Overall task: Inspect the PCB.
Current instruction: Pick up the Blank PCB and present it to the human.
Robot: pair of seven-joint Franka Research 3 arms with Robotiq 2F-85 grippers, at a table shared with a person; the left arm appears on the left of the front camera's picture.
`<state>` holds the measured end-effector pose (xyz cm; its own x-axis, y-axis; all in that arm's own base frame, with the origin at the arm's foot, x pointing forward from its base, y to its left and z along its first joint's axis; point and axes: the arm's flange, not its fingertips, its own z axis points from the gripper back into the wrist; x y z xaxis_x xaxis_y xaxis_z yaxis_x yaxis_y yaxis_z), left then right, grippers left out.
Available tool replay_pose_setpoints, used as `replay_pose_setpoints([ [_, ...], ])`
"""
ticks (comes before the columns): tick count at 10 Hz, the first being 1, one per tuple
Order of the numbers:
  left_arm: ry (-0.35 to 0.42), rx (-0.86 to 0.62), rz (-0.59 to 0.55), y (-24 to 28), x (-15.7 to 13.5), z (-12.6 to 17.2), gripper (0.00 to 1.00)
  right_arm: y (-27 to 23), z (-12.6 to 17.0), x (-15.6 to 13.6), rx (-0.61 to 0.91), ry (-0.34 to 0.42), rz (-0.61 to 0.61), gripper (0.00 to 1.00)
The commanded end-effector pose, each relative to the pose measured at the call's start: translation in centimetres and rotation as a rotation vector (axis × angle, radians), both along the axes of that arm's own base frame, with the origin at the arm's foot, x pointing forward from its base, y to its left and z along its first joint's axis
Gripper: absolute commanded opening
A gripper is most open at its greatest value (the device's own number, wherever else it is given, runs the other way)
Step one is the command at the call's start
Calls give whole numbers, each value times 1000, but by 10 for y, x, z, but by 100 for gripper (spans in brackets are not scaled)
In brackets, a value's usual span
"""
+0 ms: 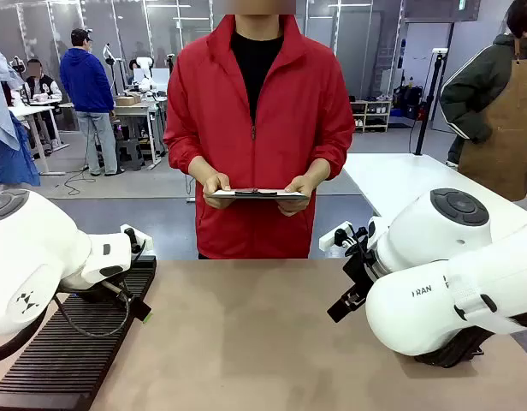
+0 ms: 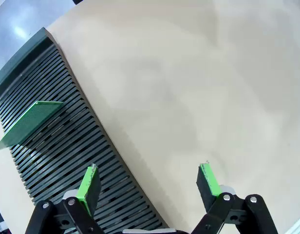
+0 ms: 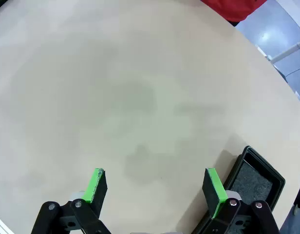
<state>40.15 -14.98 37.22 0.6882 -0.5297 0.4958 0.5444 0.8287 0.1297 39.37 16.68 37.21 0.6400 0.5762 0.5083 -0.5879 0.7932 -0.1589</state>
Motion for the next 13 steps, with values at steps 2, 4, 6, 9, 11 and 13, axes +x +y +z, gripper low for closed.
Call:
replay_pose_setpoints([
  [2, 0, 0, 0, 0, 0, 0, 100, 0, 0, 0, 0, 0, 0, 100],
  [4, 0, 0, 0, 0, 0, 0, 100, 0, 0, 0, 0, 0, 0, 100],
  [6, 0, 0, 0, 0, 0, 0, 100, 0, 0, 0, 0, 0, 0, 100],
  [9, 0, 0, 0, 0, 0, 0, 100, 0, 0, 0, 0, 0, 0, 100],
  [11, 0, 0, 0, 0, 0, 0, 100, 0, 0, 0, 0, 0, 0, 100],
  [13, 0, 0, -1, 0, 0, 0, 100, 0, 0, 0, -1, -1, 1, 100],
])
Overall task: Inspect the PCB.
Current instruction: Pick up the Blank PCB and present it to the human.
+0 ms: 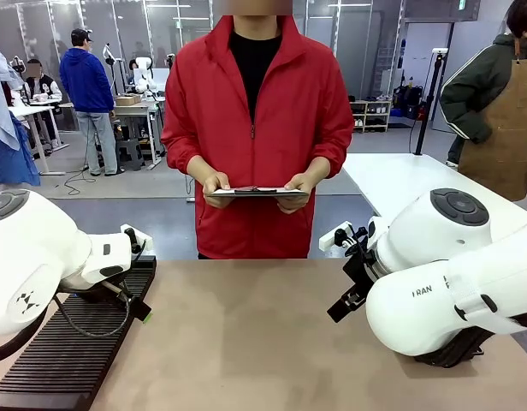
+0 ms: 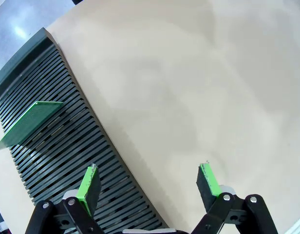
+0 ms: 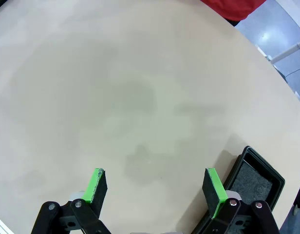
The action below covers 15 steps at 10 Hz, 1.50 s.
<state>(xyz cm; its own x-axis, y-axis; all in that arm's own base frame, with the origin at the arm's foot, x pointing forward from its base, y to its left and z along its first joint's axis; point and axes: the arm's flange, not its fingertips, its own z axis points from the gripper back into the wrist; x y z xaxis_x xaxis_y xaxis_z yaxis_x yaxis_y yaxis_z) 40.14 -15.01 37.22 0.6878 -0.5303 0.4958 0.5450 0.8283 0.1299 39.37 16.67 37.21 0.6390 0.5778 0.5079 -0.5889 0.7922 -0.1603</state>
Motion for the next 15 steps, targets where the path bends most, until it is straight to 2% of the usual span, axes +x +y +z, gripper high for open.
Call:
replay_pose_setpoints([
  [1, 33, 20, 0, 2, -3, 11, 100, -4, 14, -1, 54, 43, 13, 100],
  [2, 53, -22, -19, 7, -3, 25, 100, -10, 24, 1, 63, 89, 3, 100],
  [5, 181, -117, -97, 30, -12, 76, 100, -39, 67, 0, 156, 203, 11, 100],
  [7, 252, -273, -195, 55, -23, 105, 100, -76, 99, -4, 330, 322, -12, 100],
  [8, 254, -341, -208, 74, -31, 114, 100, -100, 108, -10, 437, 403, -5, 100],
  [10, 257, -589, -252, 134, -56, 119, 100, -168, 115, -33, 704, 486, -25, 100],
  [11, 261, -670, -230, 165, -72, 113, 100, -202, 111, -47, 792, 535, -29, 100],
  [12, 212, -795, -226, 197, -89, 105, 100, -237, 105, -62, 892, 539, -30, 100],
  [13, 194, -882, -210, 227, -105, 93, 100, -270, 97, -78, 1000, 530, -20, 100],
  [14, 170, -942, -190, 261, -126, 82, 100, -299, 85, -95, 1074, 520, -34, 100],
  [15, 111, -994, -141, 288, -144, 75, 100, -323, 73, -110, 1123, 507, -54, 100],
])
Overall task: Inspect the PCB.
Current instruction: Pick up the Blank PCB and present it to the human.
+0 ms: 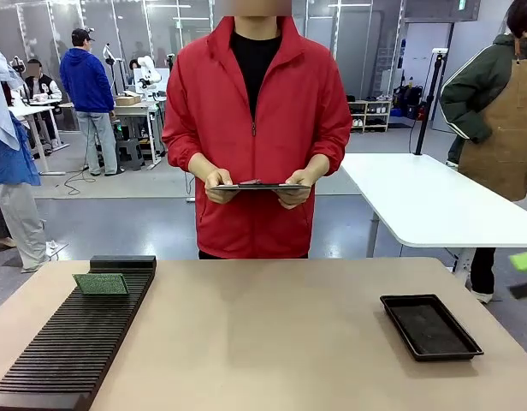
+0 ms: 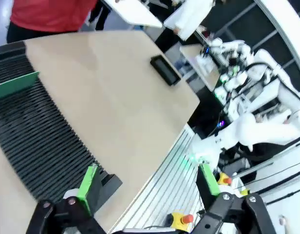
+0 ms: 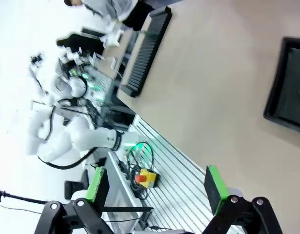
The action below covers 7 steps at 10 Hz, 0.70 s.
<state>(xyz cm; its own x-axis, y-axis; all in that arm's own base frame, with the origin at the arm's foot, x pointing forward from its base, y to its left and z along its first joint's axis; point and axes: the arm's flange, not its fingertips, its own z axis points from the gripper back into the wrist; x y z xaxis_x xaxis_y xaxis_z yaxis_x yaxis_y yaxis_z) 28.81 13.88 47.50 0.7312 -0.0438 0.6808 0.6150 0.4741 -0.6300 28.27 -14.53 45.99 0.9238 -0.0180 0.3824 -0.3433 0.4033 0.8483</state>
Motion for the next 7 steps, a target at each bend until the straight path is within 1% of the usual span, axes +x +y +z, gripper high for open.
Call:
replay_pose_setpoints([
  [1, 13, -66, 100, 23, -44, -33, 100, -33, -28, -15, 92, -8, -76, 100],
  [3, 52, -40, 180, 57, -67, -38, 100, -66, -58, -49, 162, 20, -195, 100],
  [4, 70, -43, 225, 67, -75, -38, 100, -73, -67, -65, 171, 29, -223, 100],
  [6, 64, -38, 254, 70, -83, -37, 100, -73, -69, -77, 114, 42, -217, 100],
  [7, 62, -40, 273, 68, -84, -38, 100, -73, -65, -78, 113, 20, -237, 100],
])
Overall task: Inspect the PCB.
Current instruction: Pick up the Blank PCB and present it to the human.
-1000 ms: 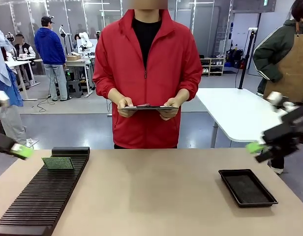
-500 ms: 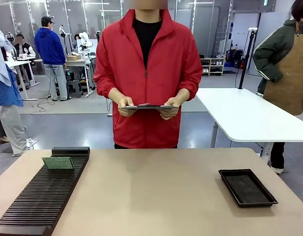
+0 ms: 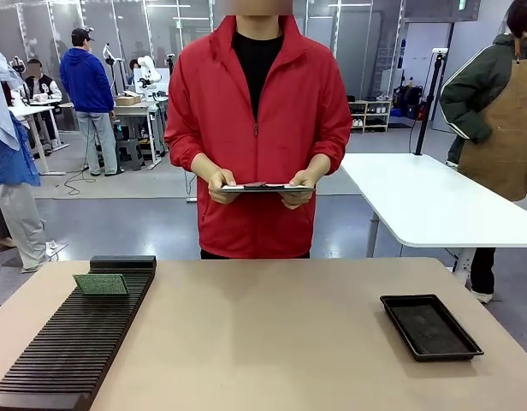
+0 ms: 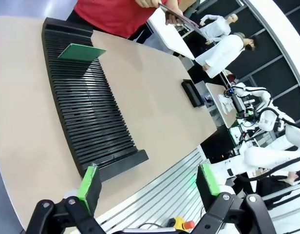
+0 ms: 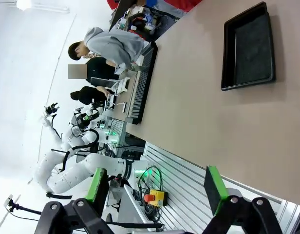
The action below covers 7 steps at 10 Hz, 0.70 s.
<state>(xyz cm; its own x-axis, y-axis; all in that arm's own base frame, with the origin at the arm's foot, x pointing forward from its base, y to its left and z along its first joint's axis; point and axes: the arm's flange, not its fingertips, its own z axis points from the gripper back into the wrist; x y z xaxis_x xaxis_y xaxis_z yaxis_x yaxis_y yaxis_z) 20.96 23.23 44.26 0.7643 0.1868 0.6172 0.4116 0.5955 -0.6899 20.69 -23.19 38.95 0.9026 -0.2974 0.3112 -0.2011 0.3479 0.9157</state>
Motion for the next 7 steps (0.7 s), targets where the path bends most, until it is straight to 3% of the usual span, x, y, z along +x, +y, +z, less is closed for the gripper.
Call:
replay_pose_setpoints([
  [1, -4, -11, -8, 0, 1, -2, 100, 1, -2, 1, 13, 3, 3, 100],
  [7, -4, -11, -8, 0, 1, -2, 100, 1, -2, 1, 13, 3, 3, 100],
])
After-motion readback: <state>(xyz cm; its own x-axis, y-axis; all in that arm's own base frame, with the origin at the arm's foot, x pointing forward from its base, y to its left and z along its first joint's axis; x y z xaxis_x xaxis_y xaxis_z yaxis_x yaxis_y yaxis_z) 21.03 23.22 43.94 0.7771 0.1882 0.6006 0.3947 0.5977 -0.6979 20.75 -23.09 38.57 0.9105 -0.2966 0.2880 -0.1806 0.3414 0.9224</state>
